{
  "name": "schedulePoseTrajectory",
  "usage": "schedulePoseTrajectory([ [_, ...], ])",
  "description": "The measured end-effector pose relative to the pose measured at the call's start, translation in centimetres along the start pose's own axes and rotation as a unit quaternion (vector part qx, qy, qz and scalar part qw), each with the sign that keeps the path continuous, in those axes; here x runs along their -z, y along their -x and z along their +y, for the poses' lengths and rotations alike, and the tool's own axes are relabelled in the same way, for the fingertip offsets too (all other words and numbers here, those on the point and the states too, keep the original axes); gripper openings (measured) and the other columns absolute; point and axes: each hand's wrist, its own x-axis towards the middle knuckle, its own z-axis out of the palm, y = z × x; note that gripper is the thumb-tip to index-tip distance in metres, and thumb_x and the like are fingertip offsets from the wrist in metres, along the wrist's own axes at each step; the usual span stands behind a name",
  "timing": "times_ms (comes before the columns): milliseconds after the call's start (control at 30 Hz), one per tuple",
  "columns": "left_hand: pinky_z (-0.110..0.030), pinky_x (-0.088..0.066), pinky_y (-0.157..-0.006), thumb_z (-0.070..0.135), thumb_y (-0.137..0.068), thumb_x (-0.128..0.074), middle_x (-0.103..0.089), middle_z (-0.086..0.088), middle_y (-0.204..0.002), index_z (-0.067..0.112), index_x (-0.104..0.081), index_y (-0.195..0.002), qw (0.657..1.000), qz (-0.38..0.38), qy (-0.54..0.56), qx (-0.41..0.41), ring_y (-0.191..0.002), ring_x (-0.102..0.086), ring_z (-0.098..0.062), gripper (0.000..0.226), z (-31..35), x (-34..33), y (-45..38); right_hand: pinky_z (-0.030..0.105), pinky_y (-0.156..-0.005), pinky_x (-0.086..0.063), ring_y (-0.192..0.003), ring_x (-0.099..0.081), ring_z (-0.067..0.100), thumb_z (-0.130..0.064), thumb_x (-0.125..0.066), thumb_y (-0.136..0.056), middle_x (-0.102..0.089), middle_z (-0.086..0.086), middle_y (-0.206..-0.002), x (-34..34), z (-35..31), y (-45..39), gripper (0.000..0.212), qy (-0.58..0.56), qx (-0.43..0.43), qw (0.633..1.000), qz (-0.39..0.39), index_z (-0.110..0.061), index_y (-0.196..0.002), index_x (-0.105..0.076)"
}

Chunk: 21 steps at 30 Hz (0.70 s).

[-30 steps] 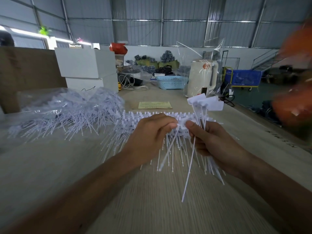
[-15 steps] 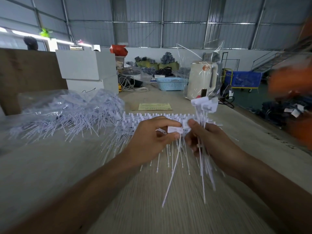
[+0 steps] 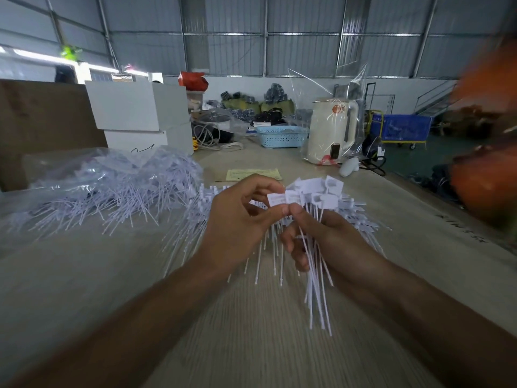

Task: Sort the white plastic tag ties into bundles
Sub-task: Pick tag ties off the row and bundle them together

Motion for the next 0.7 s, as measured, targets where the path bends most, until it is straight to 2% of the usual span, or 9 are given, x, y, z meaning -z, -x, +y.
schedulePoseTrajectory([
  [100, -0.037, -0.061, -0.071, 0.008, -0.079, -0.082, -0.074, 0.007, -0.093, 0.024, -0.071, -0.096, 1.000, -0.001, 0.003, -0.009, -0.091, -0.071, -0.015, 0.026, 0.1, 0.2, -0.2, 0.026, -0.048, -0.047, -0.049, -0.055, 0.016, -0.032, -0.053, -0.101, -0.063, 0.009, -0.068, 0.3, -0.4, 0.2, 0.033, 0.002, -0.021, 0.999, -0.024, -0.011, -0.079, -0.066],
  [200, -0.033, -0.060, -0.072, 0.011, -0.081, -0.081, -0.073, 0.010, -0.098, 0.028, -0.070, -0.098, 1.000, -0.006, 0.004, -0.010, -0.093, -0.070, -0.013, 0.026, 0.1, 0.3, -0.4, 0.029, -0.055, -0.051, -0.057, -0.060, 0.020, -0.029, -0.054, -0.099, -0.065, 0.015, -0.076, 0.5, -0.5, 0.1, 0.032, -0.010, -0.033, 0.998, -0.044, -0.006, -0.082, -0.067],
  [300, -0.028, -0.058, -0.073, 0.025, -0.083, -0.077, -0.069, 0.014, -0.104, 0.029, -0.067, -0.106, 1.000, -0.017, 0.005, -0.012, -0.092, -0.067, -0.010, 0.025, 0.0, 0.1, -0.4, 0.028, -0.056, -0.054, -0.061, -0.063, 0.019, -0.027, -0.056, -0.096, -0.067, 0.013, -0.077, 0.7, -0.8, 0.0, 0.026, -0.061, -0.027, 0.997, -0.042, -0.008, -0.084, -0.069],
  [367, -0.033, -0.058, -0.074, 0.038, -0.088, -0.070, -0.067, 0.009, -0.101, 0.027, -0.062, -0.107, 1.000, -0.024, 0.011, 0.010, -0.090, -0.067, -0.011, 0.023, 0.0, 0.0, -0.2, 0.028, -0.056, -0.055, -0.061, -0.062, 0.018, -0.026, -0.058, -0.093, -0.067, 0.012, -0.077, 1.1, -1.2, -0.2, 0.022, -0.094, -0.003, 0.995, -0.011, -0.012, -0.082, -0.070],
  [500, -0.039, -0.055, -0.069, 0.058, -0.093, -0.047, -0.072, -0.009, -0.084, 0.024, -0.050, -0.095, 0.983, -0.120, 0.068, 0.124, -0.075, -0.069, -0.020, 0.034, -0.1, -0.6, 0.6, 0.026, -0.054, -0.049, -0.059, -0.056, 0.014, -0.021, -0.057, -0.100, -0.063, 0.007, -0.075, 1.8, -1.6, -0.8, 0.020, -0.040, 0.079, 0.993, 0.072, -0.009, -0.087, -0.065],
  [567, -0.039, -0.056, -0.072, 0.068, -0.092, -0.045, -0.073, -0.007, -0.087, 0.025, -0.051, -0.097, 0.971, -0.173, 0.058, 0.154, -0.079, -0.070, -0.019, 0.043, -0.2, -1.5, 1.1, 0.027, -0.049, -0.041, -0.052, -0.044, 0.013, -0.022, -0.062, -0.098, -0.050, 0.004, -0.063, 1.9, -1.4, -0.8, 0.019, -0.019, 0.108, 0.989, 0.103, -0.010, -0.084, -0.061],
  [633, -0.039, -0.057, -0.073, 0.076, -0.086, -0.046, -0.072, -0.001, -0.092, 0.029, -0.052, -0.100, 0.965, -0.213, 0.028, 0.149, -0.082, -0.070, -0.014, 0.049, -0.2, -2.4, 1.7, 0.026, -0.045, -0.034, -0.048, -0.034, 0.011, -0.019, -0.066, -0.095, -0.036, 0.001, -0.057, 1.6, -1.3, -0.6, 0.019, -0.015, 0.128, 0.984, 0.123, -0.012, -0.080, -0.057],
  [700, -0.038, -0.056, -0.076, 0.077, -0.079, -0.048, -0.069, 0.007, -0.100, 0.035, -0.050, -0.104, 0.960, -0.247, -0.014, 0.130, -0.088, -0.068, -0.009, 0.050, -0.1, -2.9, 2.1, 0.023, -0.041, -0.034, -0.045, -0.033, 0.009, -0.015, -0.071, -0.091, -0.036, 0.001, -0.057, 1.4, -1.4, -0.5, 0.015, -0.016, 0.135, 0.979, 0.150, -0.013, -0.081, -0.059],
])
